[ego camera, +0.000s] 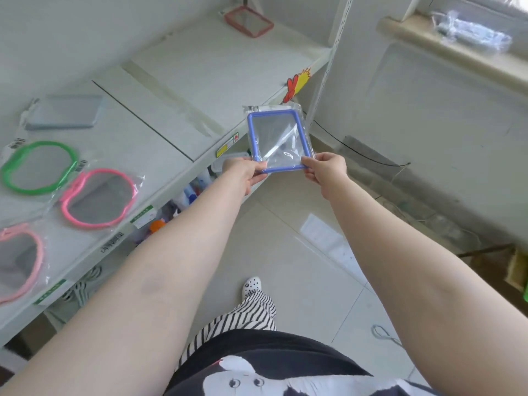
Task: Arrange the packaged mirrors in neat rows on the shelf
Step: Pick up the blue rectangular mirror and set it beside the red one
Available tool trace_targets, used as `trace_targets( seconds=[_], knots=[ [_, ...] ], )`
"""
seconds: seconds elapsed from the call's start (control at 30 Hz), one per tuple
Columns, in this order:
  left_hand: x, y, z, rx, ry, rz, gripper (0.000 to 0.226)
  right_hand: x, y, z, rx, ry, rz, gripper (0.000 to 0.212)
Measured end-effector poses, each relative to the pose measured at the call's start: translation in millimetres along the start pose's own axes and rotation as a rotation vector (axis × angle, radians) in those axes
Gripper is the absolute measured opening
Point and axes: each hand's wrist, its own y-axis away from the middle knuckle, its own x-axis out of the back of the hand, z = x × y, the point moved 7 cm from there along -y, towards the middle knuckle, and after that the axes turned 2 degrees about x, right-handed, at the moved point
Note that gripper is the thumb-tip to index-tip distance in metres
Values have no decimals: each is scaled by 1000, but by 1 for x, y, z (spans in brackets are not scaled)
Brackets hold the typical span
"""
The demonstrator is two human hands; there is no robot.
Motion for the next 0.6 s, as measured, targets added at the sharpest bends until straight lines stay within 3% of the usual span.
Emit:
trace_targets(
  seconds=[0.3,0.6],
  knots=[
    [-89,-77,53,11,-87,-83,23,28,-98,-34,-20,-41,96,26],
    [-150,-142,101,-20,-56,-3,23,28,-209,-78,-17,7,30,23]
  ],
)
